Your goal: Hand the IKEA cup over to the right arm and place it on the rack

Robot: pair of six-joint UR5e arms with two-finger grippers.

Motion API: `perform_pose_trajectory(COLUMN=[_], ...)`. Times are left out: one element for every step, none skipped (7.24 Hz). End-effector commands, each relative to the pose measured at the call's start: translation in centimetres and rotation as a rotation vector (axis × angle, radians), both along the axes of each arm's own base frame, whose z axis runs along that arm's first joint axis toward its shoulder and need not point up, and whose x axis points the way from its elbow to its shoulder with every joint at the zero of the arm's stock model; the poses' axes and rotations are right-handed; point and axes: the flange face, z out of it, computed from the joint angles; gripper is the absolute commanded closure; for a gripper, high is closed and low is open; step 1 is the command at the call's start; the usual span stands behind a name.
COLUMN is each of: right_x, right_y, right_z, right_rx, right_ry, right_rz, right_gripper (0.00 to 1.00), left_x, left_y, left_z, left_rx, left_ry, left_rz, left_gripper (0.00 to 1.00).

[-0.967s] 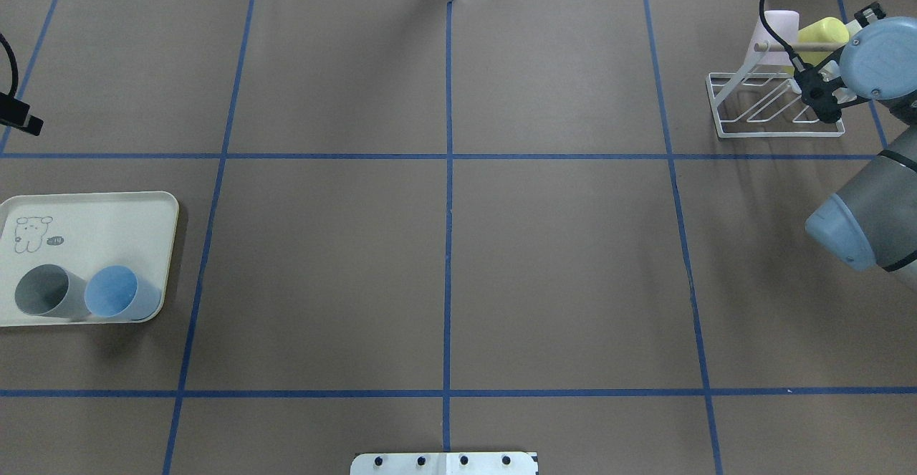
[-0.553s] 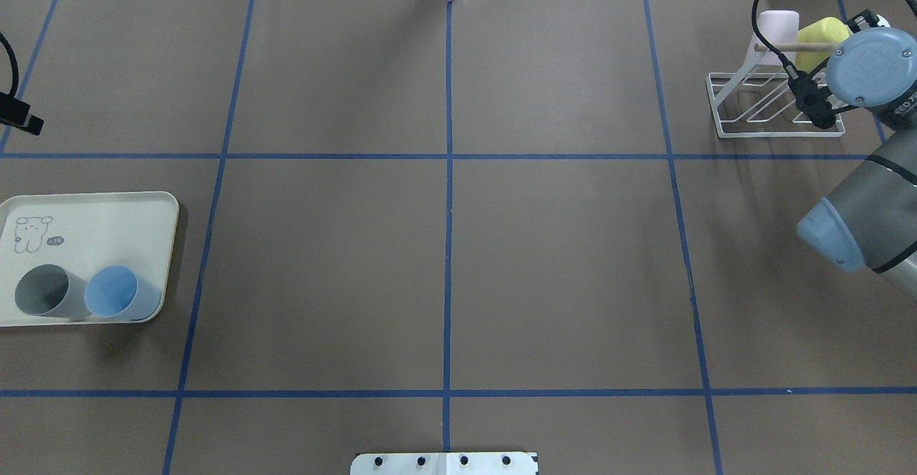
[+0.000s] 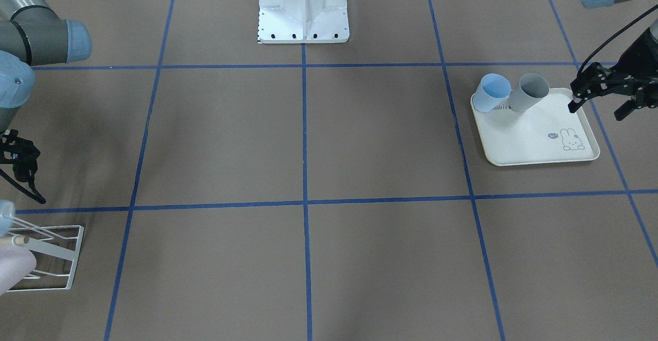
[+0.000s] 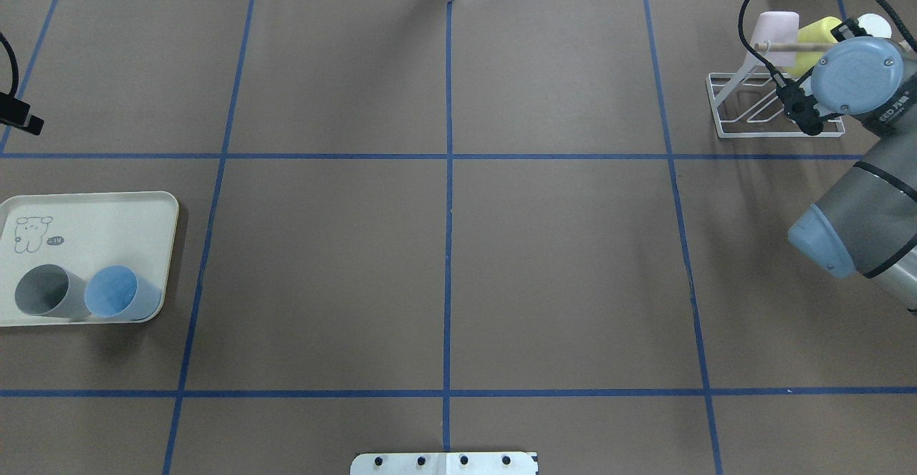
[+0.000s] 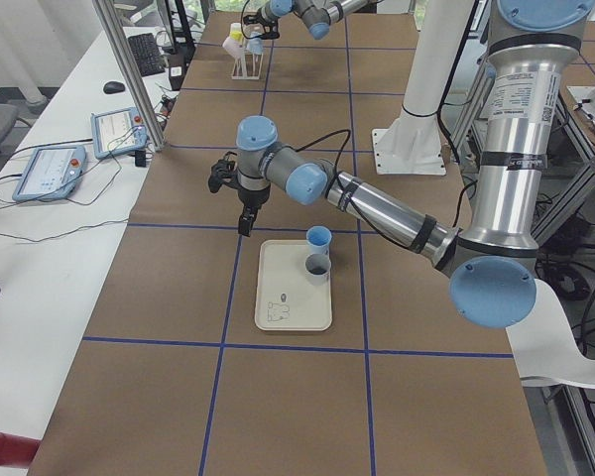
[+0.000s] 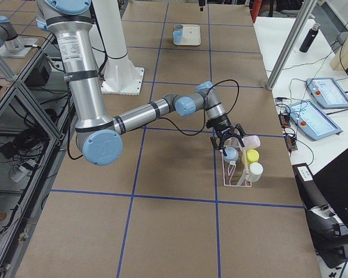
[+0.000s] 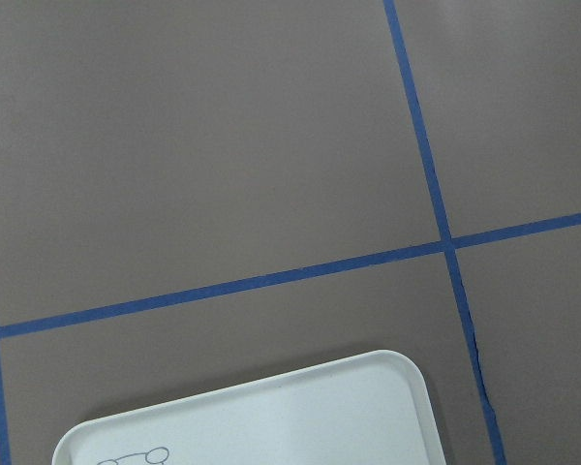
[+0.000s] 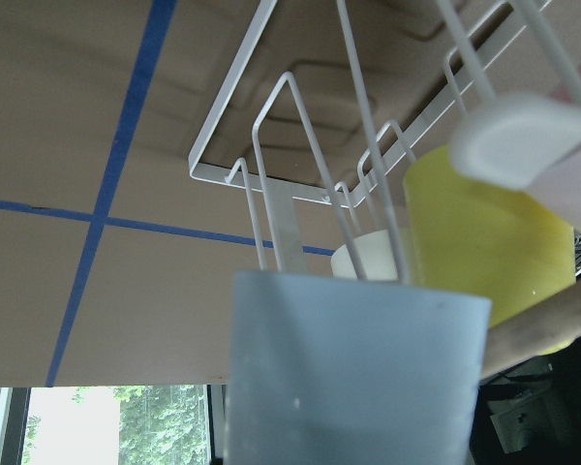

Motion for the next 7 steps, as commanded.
perform_pose_trajectory(right_x=[-0.6,-1.0,-1.2,-1.6,-1.8,-2.4,-2.8], right_y=[-0.9,-1.5,-1.0,0.2,1.4,2.9,4.2], right_z=[-2.3,-4.6,-7.5,-9.7,-12.0,-14.0,-16.1], right_rx=[0.032,0.061,0.084,0.067,0.042,-0.039,-0.113], right_ry=[-0.026,-0.060,-0.157,-0.314,-0.482,-0.689,-0.865], right_rz=[0.002,0.006,0.026,0.066,0.146,0.255,0.336], right_gripper=[0.05,0.05,0.05,0.05,0.05,0.05,0.03], left_x=[0.0,0.0,-0.2,-0.2,-0.3,-0.3,-0.3], left_y=[0.0,0.0,0.1,0.1,0.2,0.3,0.3], left_z=[0.1,0.0,-0.1,-0.3,-0.6,-0.8,-1.1], left_rx=[0.000,0.004,0.008,0.011,0.025,0.028,0.030], left_ry=[-0.001,0.000,-0.006,-0.008,-0.006,-0.004,-0.001], left_rz=[0.002,0.003,-0.005,-0.007,-0.005,-0.006,-0.009], left_gripper=[0.00,0.00,0.00,0.00,0.00,0.00,0.00])
